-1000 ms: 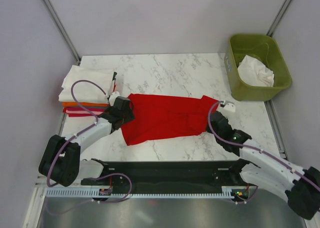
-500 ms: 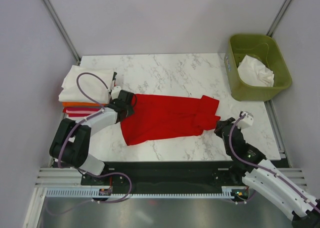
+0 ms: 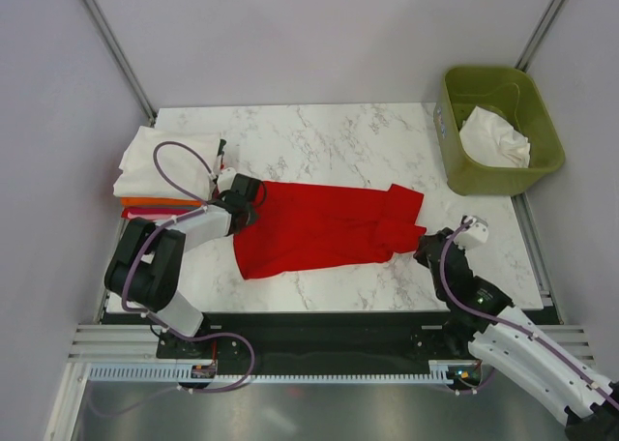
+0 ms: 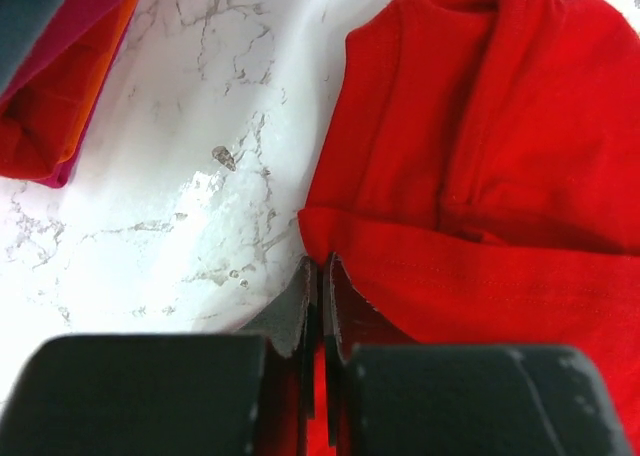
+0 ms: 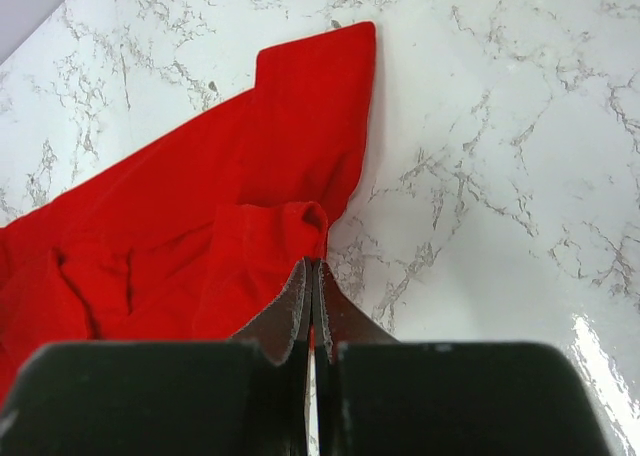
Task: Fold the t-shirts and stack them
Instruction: Flatten the tshirt out
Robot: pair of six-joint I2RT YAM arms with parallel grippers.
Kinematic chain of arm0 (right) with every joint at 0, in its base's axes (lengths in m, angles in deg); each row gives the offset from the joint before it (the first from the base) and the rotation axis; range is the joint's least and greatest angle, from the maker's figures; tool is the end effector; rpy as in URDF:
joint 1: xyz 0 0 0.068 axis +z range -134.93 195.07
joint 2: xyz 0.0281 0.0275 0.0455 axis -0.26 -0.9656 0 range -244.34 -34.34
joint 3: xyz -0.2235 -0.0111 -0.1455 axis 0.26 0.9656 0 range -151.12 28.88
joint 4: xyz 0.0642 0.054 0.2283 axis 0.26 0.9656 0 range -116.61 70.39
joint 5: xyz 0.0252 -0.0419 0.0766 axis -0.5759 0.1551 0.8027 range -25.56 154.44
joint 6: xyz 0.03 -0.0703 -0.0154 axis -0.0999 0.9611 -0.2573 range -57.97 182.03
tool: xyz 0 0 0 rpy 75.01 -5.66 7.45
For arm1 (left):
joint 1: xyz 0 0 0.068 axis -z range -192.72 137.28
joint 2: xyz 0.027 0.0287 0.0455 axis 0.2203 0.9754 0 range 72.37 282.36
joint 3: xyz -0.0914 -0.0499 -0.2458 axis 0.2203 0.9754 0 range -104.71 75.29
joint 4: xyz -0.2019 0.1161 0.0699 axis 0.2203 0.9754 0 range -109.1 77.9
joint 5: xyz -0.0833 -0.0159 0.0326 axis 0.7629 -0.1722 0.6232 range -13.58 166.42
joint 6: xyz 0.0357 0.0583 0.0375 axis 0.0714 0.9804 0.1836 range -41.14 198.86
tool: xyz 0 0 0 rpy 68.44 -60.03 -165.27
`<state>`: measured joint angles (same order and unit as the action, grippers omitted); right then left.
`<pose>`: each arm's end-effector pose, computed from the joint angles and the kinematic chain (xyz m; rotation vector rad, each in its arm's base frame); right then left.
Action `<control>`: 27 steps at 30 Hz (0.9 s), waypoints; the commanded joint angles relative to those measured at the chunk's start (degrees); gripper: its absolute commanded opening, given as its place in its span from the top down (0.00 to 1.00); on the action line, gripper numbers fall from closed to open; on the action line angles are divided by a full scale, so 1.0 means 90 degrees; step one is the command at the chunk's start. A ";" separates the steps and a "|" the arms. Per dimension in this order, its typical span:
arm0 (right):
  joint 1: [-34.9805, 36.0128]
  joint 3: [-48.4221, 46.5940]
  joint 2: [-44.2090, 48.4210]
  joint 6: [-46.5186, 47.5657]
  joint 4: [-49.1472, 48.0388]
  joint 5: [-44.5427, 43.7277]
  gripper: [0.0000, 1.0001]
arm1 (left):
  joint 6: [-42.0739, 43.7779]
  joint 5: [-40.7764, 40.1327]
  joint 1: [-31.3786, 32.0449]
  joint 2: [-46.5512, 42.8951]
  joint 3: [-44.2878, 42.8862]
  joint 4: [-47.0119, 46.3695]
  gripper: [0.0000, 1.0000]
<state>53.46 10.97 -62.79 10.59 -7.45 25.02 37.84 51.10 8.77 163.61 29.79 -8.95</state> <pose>0.1319 0.0505 0.1920 0.6196 1.8763 0.3027 0.2906 -0.0838 0.1407 -0.5728 2.3493 0.0794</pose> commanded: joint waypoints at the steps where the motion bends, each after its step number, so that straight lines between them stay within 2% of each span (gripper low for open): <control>1: -0.0008 -0.0246 0.0191 0.0003 0.0156 -0.0180 0.98 | 0.0172 -0.0253 -0.0025 -0.0234 -0.0257 -0.0142 0.98; 7: 0.0002 -0.0363 0.0358 0.0081 0.0293 -0.0269 0.96 | 0.0338 -0.0321 -0.0035 -0.1258 -0.0082 0.0043 0.98; 13: 0.0002 -0.0588 0.0017 0.0081 0.0488 -0.0171 0.98 | 0.0387 -0.0078 -0.0035 -0.1954 0.0045 0.0258 0.96; 17: 0.0002 -0.0656 0.0055 0.0061 0.0674 -0.0083 0.98 | 0.0290 0.0420 0.0004 -0.2354 0.0395 0.0376 0.98; 20: -0.0008 -0.0647 0.0182 0.0198 0.0713 0.0024 0.96 | 0.0212 0.0402 0.0208 -0.2774 0.0854 0.0366 0.98; 23: -0.0008 -0.0676 0.0114 0.0305 0.0801 0.0190 0.96 | 0.0114 0.0333 0.0297 -0.3047 0.1254 0.0415 0.79; 24: 0.0002 -0.0676 0.0075 0.0305 0.0878 0.0210 0.96 | 0.0104 0.0285 0.0297 -0.3096 0.1343 0.0415 0.65; 25: 0.0002 -0.0676 0.0065 0.0286 0.0908 0.0268 0.96 | 0.0104 0.0284 0.0297 -0.3174 0.1412 0.0405 0.60; 27: 0.0002 -0.0608 0.0065 0.0237 0.0938 0.0346 0.97 | 0.0123 0.0304 0.0297 -0.3233 0.1520 0.0405 0.56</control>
<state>53.46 7.28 -62.06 12.23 -0.39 26.77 39.06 54.49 11.42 136.29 42.36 -4.95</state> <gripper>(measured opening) 0.039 0.429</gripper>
